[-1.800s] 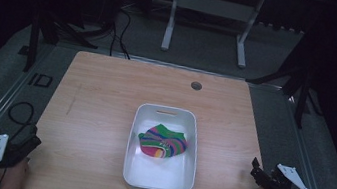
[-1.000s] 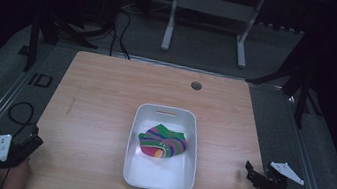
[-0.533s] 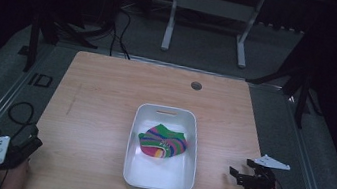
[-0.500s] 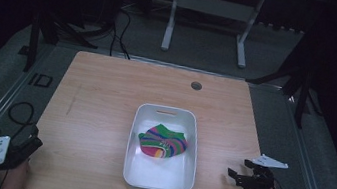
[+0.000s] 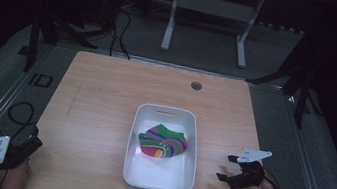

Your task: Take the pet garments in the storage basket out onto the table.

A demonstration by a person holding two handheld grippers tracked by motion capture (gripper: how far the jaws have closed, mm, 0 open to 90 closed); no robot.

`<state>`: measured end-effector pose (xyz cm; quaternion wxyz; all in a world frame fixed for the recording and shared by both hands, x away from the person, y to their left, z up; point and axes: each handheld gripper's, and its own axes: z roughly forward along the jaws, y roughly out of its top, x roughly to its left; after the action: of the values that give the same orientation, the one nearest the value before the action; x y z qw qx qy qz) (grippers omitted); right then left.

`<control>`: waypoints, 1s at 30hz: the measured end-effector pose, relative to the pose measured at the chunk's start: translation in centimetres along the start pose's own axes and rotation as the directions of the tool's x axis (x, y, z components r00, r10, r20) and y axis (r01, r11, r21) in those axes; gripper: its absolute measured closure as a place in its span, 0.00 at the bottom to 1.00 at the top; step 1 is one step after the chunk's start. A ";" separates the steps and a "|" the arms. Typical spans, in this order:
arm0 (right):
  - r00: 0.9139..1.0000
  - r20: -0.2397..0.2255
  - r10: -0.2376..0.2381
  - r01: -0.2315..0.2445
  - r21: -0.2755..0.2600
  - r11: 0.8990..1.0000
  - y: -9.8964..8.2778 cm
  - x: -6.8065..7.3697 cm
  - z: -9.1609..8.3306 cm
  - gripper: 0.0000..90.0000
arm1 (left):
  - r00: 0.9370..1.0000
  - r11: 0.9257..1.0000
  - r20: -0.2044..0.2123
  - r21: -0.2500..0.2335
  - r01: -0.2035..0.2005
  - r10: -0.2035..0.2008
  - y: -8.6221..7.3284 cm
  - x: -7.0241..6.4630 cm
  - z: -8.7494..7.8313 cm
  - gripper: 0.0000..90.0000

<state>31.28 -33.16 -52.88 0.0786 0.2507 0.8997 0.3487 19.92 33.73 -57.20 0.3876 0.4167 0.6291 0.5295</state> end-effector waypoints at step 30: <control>0.972 -0.173 -0.156 0.169 0.065 0.983 12.0 4.2 -0.4 0.15 | 1.000 1.000 0.000 -0.005 -0.003 0.003 0.0 0.0 -0.1 0.01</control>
<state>32.31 -23.73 -44.45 0.0209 0.1489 0.9337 0.3249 19.85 33.66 -57.22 0.3879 0.4167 0.6271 0.5317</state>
